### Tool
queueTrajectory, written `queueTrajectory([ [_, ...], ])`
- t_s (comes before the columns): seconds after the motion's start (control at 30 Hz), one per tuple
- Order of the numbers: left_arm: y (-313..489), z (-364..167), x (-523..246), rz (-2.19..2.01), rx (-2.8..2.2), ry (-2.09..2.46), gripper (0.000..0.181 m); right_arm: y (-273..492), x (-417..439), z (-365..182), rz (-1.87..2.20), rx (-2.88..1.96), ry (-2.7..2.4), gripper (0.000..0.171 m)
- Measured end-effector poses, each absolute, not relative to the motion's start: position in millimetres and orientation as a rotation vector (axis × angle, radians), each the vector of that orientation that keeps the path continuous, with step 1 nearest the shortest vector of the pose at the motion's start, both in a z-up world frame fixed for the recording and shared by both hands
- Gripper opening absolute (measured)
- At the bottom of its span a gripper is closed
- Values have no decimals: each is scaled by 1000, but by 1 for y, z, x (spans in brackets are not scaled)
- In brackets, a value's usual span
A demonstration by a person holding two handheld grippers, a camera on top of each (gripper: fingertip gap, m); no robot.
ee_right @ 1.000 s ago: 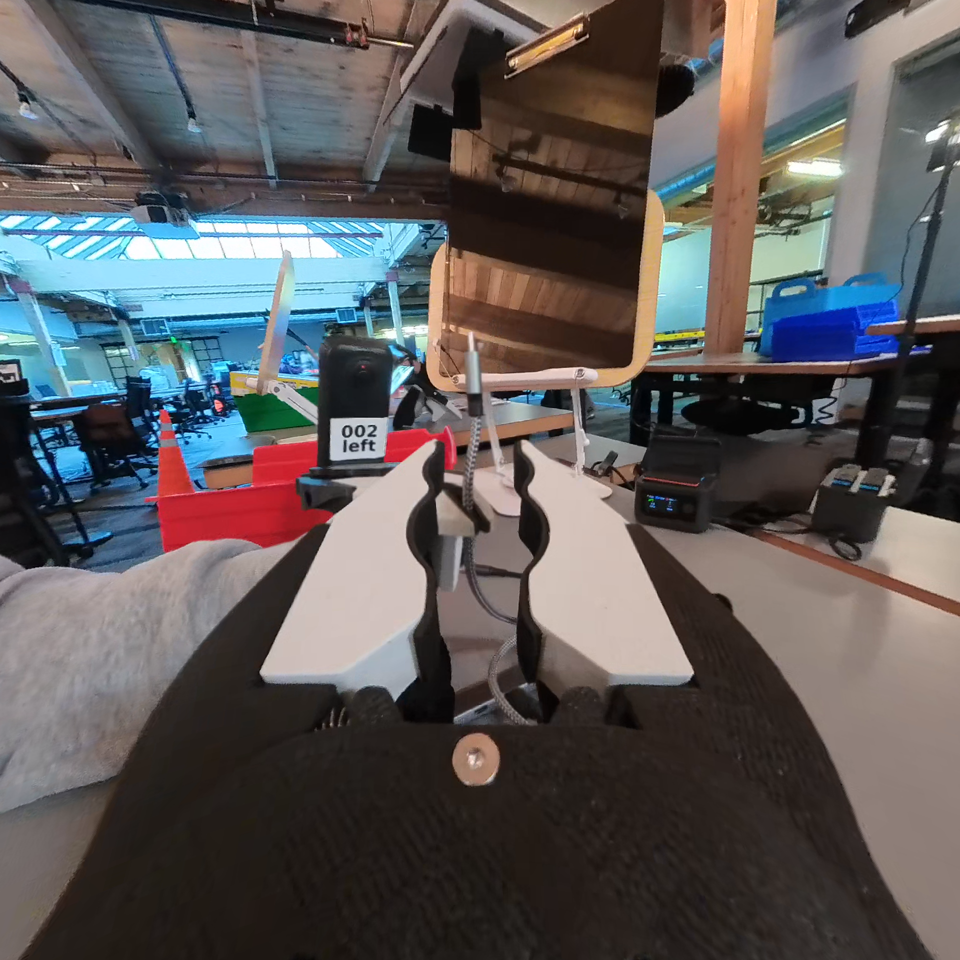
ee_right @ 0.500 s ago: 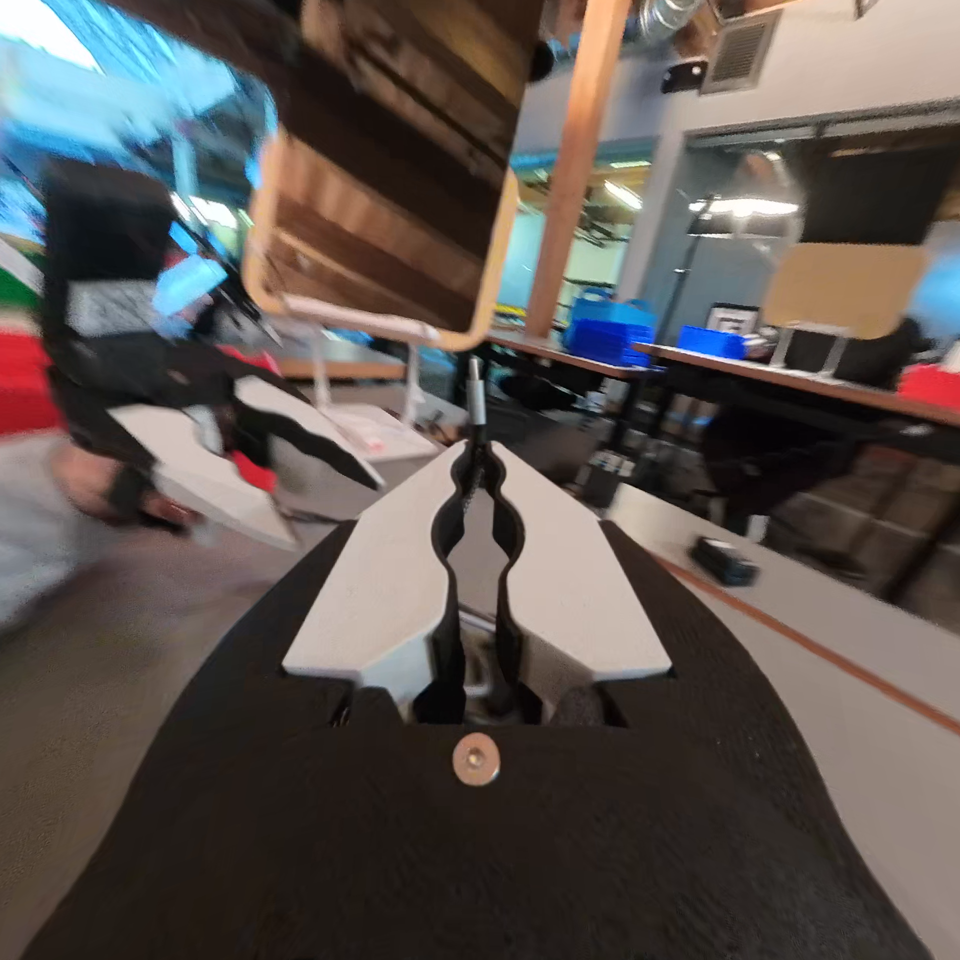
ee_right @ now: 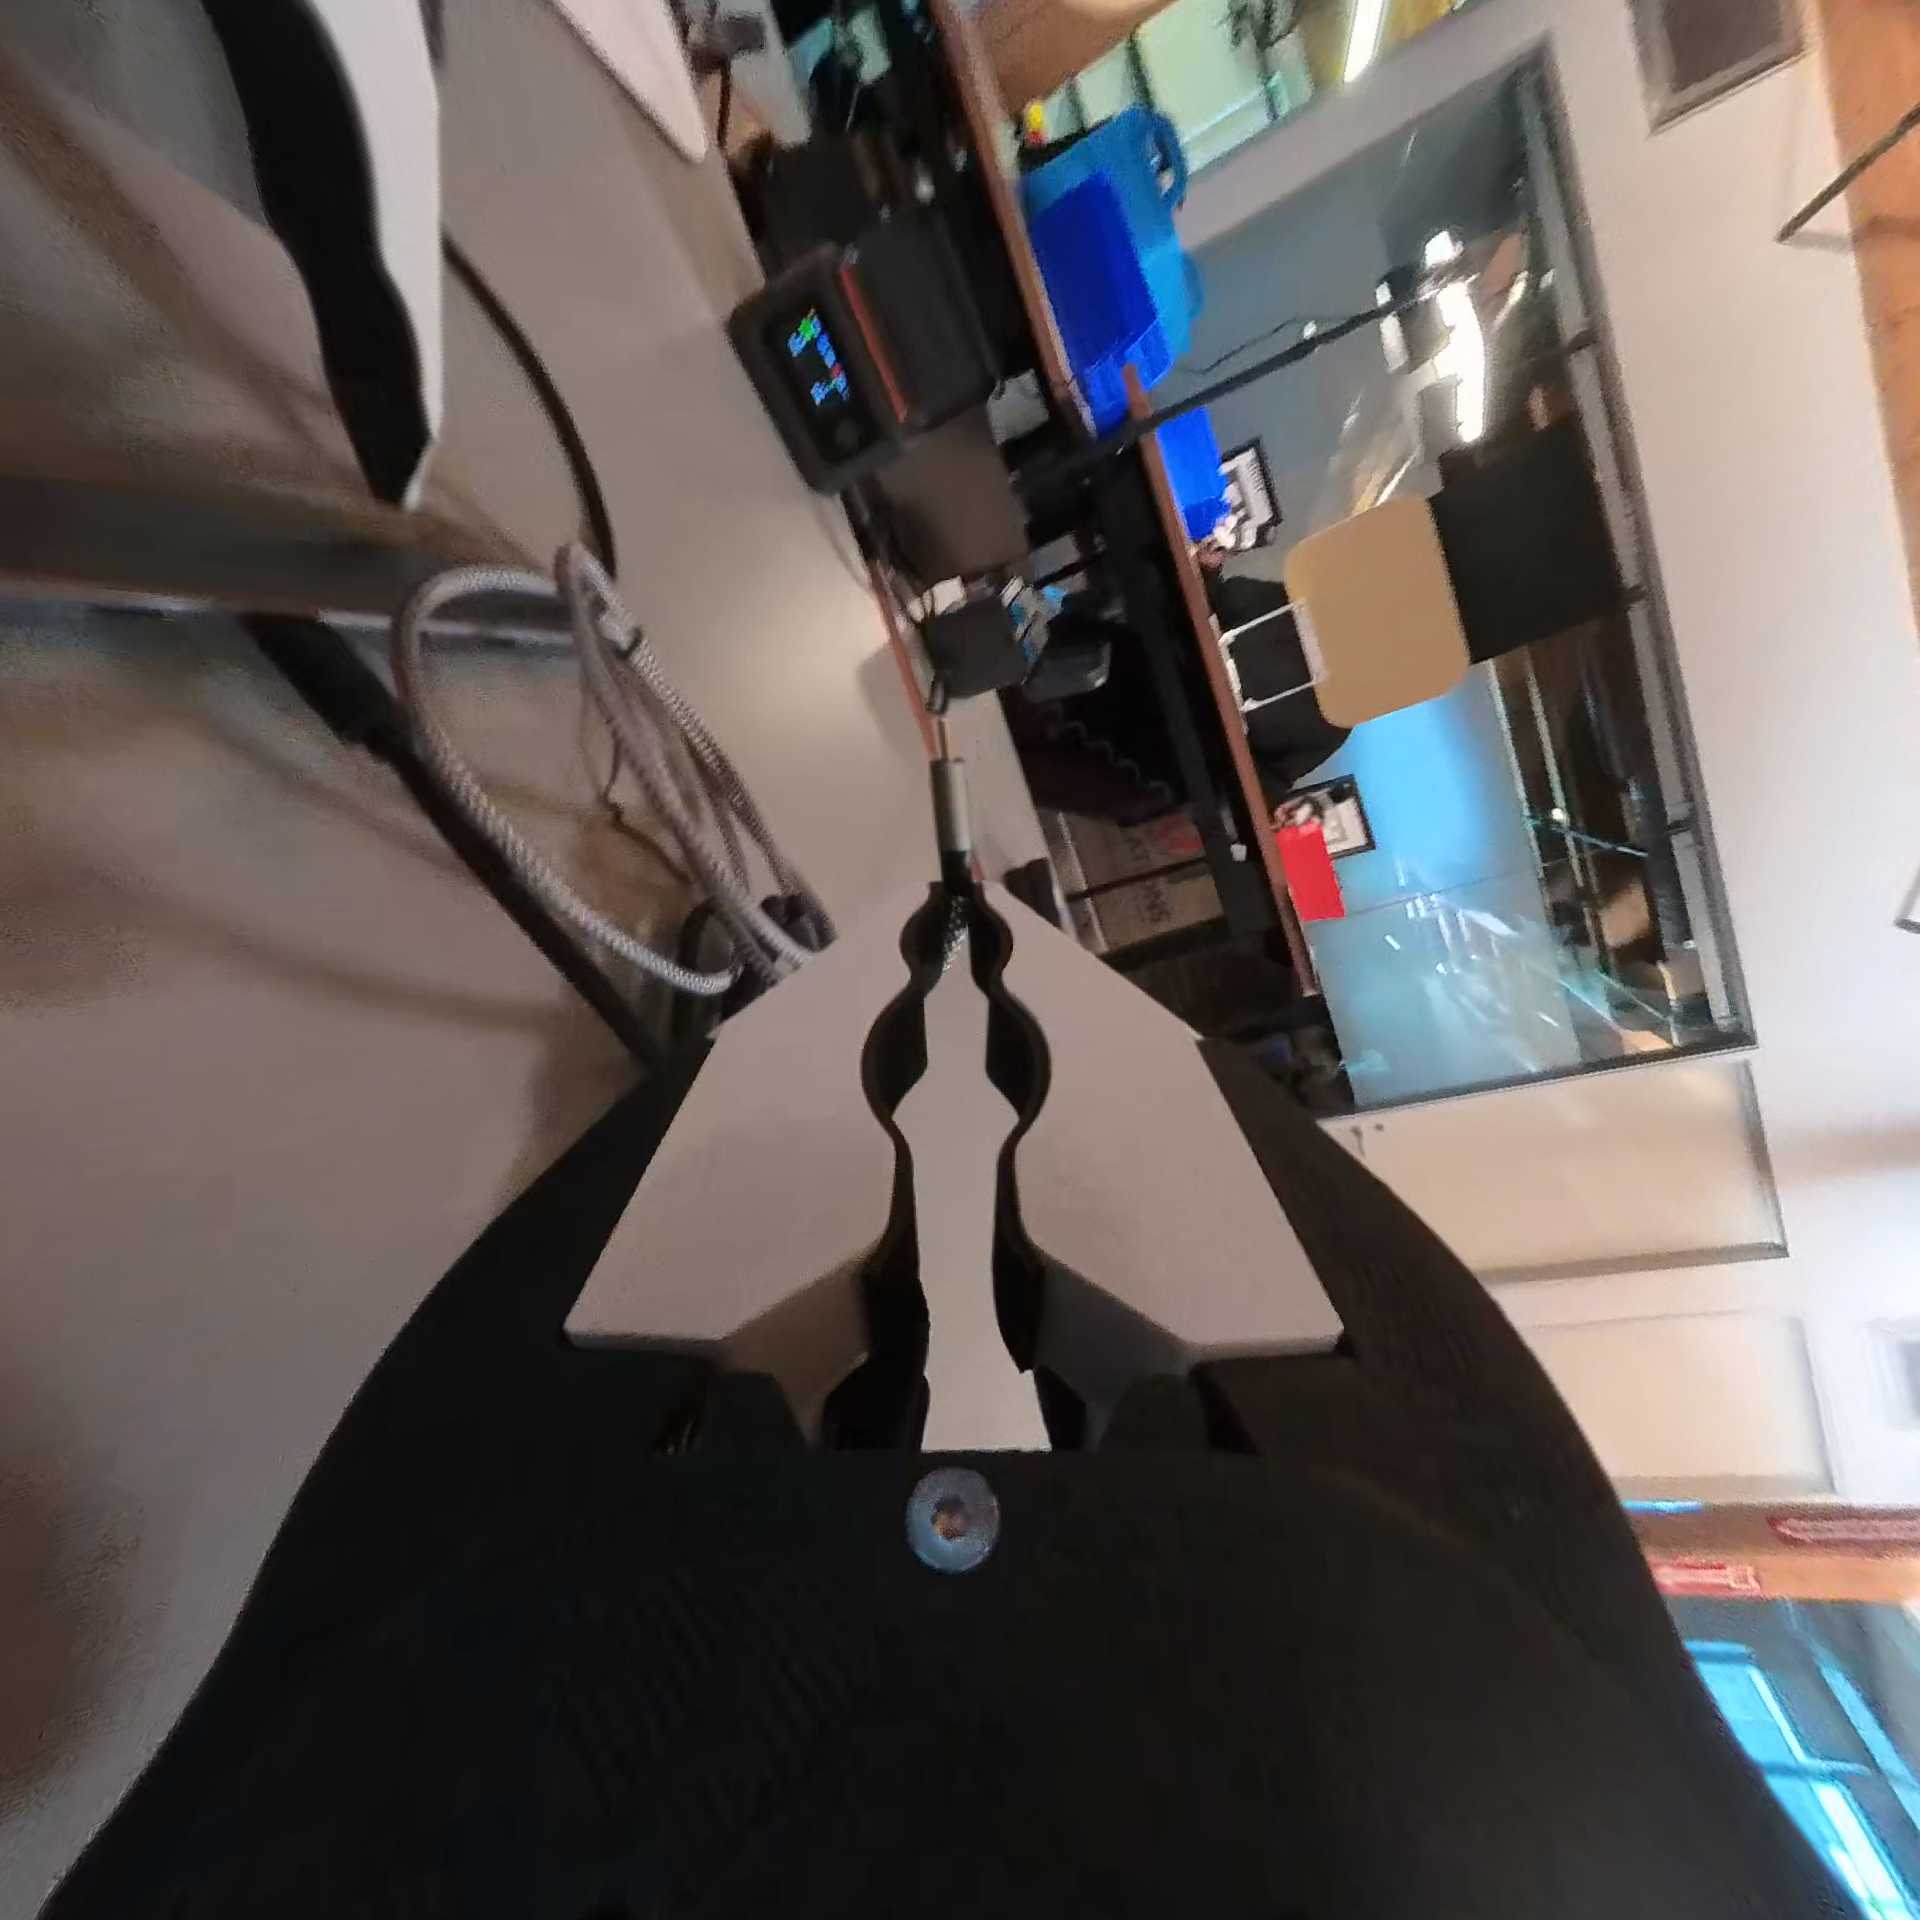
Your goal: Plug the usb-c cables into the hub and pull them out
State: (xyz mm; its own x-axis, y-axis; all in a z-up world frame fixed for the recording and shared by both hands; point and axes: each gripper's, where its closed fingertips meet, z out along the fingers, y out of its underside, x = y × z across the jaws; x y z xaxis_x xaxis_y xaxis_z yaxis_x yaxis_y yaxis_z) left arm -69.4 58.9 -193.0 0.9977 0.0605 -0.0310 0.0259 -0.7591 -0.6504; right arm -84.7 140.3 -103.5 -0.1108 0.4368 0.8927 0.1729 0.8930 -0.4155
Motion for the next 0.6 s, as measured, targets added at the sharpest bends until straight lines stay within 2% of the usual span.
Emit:
queueTrajectory([
  [0.03,59,-194,-68,50,-2433,-81,96,142,-85,-110,221,-468,-1716,2],
  [0.1,57,-194,-72,46,-2434,-135,86,139,-83,-120,209,-427,-1781,2],
  [0.27,48,-190,-91,39,-2401,-299,37,119,-75,-139,253,-313,-1941,2],
  [0.43,40,-188,-94,-73,-2384,-361,30,102,-66,-152,334,-267,-2052,3],
  [0.6,35,-186,-92,-234,-2347,-430,28,73,-60,-140,465,-171,-2020,26],
])
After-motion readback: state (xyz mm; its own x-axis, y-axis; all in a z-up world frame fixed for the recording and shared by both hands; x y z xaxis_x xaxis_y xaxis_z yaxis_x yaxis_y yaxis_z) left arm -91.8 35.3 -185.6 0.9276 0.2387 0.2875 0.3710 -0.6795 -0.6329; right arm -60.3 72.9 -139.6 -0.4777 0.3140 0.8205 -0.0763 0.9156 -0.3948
